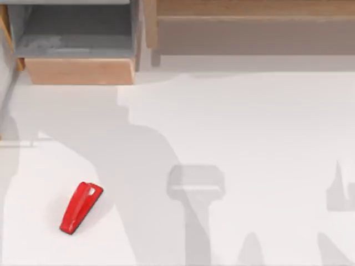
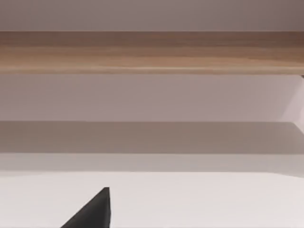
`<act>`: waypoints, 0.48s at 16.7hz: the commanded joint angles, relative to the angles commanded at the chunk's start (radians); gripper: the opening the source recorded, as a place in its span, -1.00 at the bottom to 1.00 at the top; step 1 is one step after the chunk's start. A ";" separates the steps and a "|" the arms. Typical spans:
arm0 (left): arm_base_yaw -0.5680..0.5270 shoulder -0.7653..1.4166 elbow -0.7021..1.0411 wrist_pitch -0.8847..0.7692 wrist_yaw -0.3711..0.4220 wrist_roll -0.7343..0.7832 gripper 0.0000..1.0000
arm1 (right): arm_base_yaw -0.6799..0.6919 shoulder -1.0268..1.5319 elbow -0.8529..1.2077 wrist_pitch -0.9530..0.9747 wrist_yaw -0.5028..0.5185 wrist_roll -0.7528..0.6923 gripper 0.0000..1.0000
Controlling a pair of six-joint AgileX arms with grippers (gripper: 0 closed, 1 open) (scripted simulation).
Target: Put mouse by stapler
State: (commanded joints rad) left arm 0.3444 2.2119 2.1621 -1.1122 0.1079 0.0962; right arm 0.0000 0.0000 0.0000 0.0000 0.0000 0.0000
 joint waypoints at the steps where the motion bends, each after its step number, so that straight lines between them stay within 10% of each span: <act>1: 0.001 0.084 0.063 -0.044 -0.014 0.000 1.00 | 0.000 0.000 0.000 0.000 0.000 0.000 1.00; 8: -0.022 0.388 0.289 -0.203 -0.092 0.005 1.00 | 0.000 0.000 0.000 0.000 0.000 0.000 1.00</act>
State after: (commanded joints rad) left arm 0.3223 2.5994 2.4510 -1.3154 0.0163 0.1016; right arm 0.0000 0.0000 0.0000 0.0000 0.0000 0.0000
